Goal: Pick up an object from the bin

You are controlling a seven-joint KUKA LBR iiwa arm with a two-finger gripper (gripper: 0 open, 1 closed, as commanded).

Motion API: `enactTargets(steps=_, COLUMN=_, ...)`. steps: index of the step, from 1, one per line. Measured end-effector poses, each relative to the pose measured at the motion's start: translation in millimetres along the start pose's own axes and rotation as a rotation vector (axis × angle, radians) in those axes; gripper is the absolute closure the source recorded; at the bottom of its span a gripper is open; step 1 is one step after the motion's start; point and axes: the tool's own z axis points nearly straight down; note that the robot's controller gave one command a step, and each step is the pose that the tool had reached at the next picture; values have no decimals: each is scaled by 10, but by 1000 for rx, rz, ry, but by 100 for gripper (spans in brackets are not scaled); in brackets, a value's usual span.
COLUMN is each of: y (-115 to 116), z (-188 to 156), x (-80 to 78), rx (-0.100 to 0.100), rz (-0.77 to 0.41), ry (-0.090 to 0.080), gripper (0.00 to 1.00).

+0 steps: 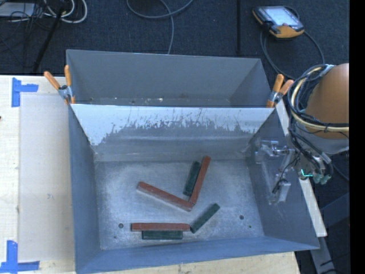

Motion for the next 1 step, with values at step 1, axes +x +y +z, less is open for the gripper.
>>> enactTargets(steps=1, y=6, z=-43, x=-15, rx=1, rz=-3, ry=-8, gripper=0)
